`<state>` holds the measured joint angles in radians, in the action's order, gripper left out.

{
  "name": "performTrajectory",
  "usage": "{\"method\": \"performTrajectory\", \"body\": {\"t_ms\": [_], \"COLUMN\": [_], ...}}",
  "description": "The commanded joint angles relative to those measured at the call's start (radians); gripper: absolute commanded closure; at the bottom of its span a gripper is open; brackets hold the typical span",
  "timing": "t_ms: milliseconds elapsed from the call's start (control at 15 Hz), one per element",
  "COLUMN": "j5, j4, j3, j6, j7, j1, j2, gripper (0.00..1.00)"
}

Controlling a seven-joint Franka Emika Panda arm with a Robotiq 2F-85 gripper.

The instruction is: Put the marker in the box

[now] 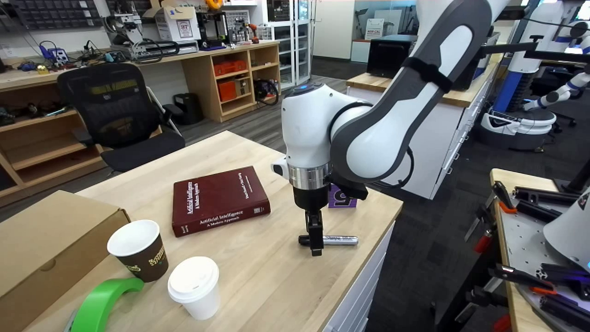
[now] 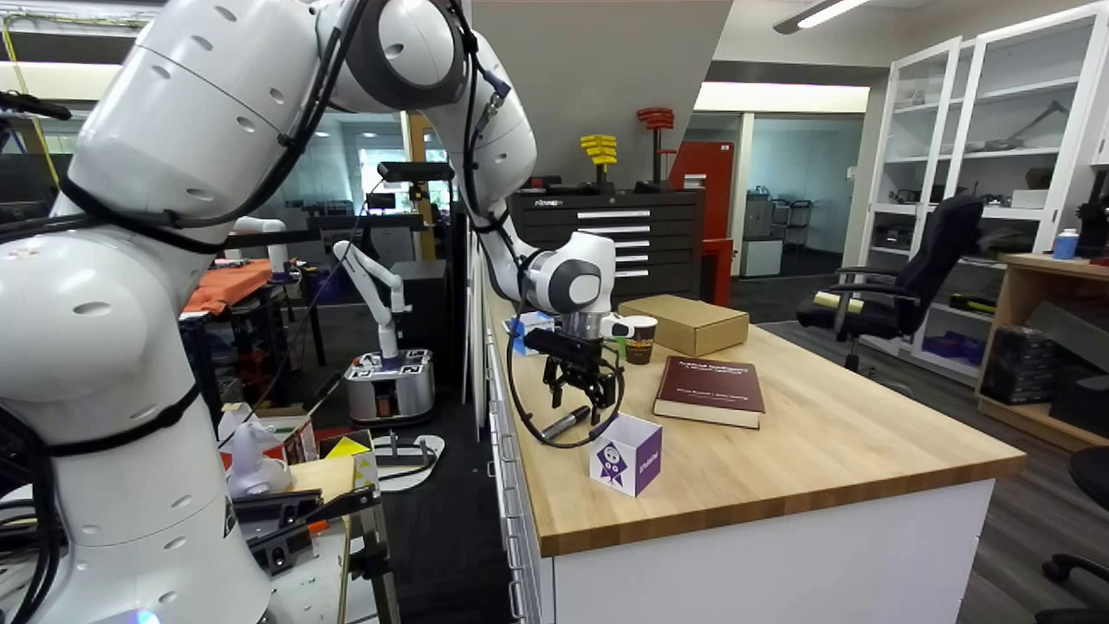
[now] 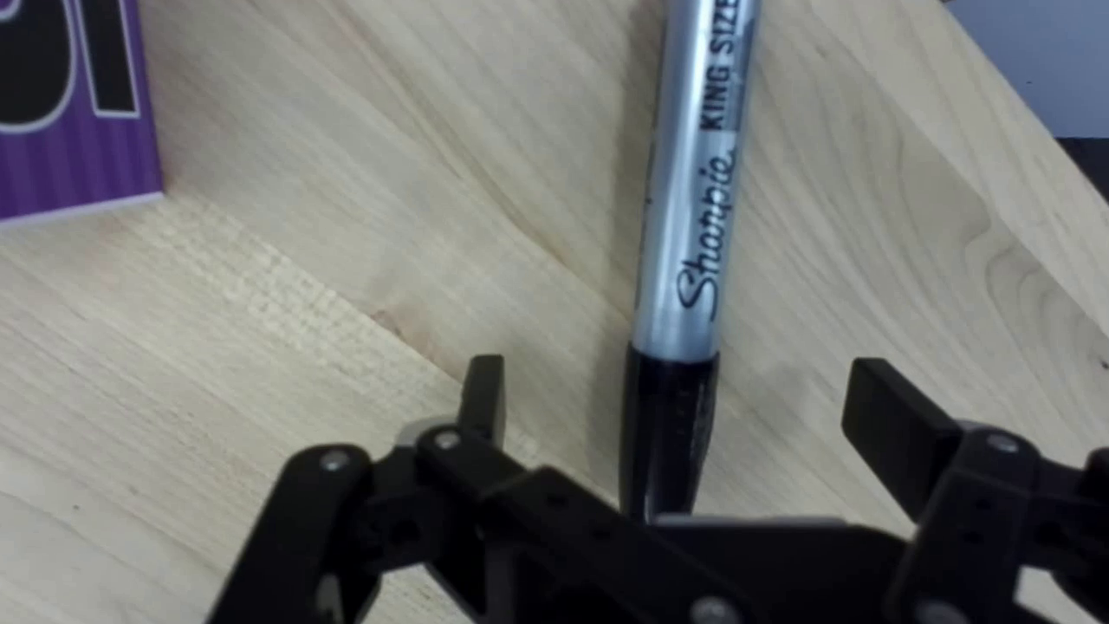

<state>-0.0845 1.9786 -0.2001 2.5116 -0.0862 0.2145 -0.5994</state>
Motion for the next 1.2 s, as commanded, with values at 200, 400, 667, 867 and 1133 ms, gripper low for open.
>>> {"method": "performTrajectory", "body": {"t_ms": [200, 400, 667, 867, 1133], "j5": [0.000, 0.002, 0.002, -0.017, -0.043], "j4": [-0.022, -0.019, -0.006, 0.028, 0.061], "j3": [0.005, 0.003, 0.007, 0.023, 0.050], "j6": [-0.004, -0.006, -0.010, 0.004, 0.034], "j7": [-0.008, -0.009, 0.001, 0.027, 0.069], "j1": [0.006, 0.004, 0.005, 0.018, 0.027], "j2": [-0.001, 0.002, 0.017, 0.082, 0.186], "gripper": [0.47, 0.66, 0.93, 0.94, 0.94]}}
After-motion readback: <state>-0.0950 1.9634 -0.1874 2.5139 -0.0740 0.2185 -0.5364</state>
